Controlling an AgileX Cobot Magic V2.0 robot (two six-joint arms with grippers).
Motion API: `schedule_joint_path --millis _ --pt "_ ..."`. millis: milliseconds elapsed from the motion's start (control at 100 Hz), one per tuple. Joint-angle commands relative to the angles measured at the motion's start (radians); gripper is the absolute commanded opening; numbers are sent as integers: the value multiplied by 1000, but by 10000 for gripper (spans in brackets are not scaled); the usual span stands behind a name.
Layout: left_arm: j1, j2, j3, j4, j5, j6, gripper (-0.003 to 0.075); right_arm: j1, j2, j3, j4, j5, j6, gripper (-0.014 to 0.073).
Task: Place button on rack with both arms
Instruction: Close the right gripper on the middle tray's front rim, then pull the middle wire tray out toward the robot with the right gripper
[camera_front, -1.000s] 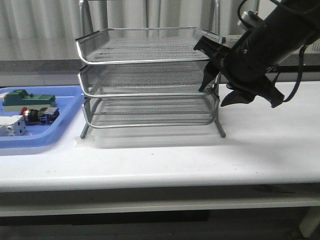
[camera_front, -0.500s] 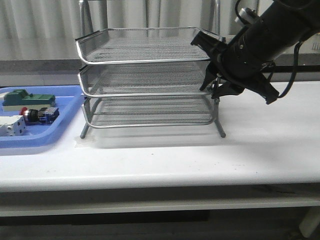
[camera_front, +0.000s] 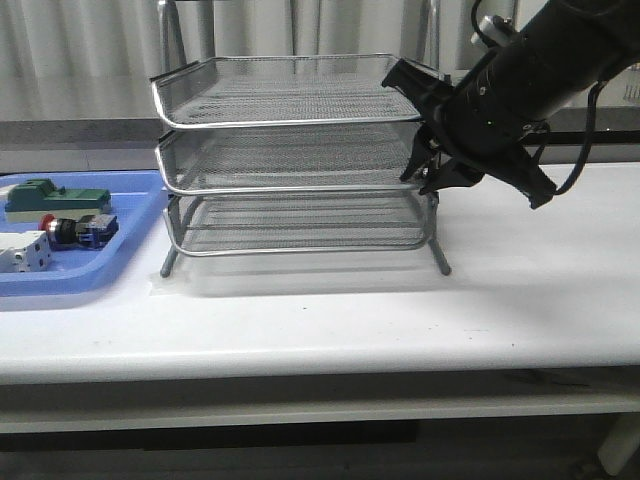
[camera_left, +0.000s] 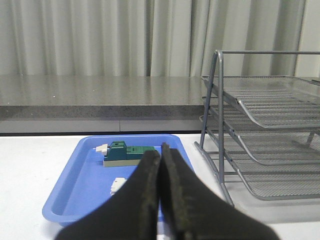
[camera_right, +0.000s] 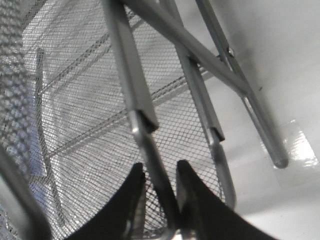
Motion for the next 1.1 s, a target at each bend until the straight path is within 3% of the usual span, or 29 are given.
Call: schedule_joint_path --millis 0,430,1090 --pt "2 -35 47 -6 -84 -9 -20 0 -38 -20 -13 14 -14 52" --pt "2 -35 47 -6 -84 -9 -20 0 -47 46 -112 42 -15 52" --pt "2 -35 47 -6 -84 -9 -20 0 -279 380 -127 -16 -56 52"
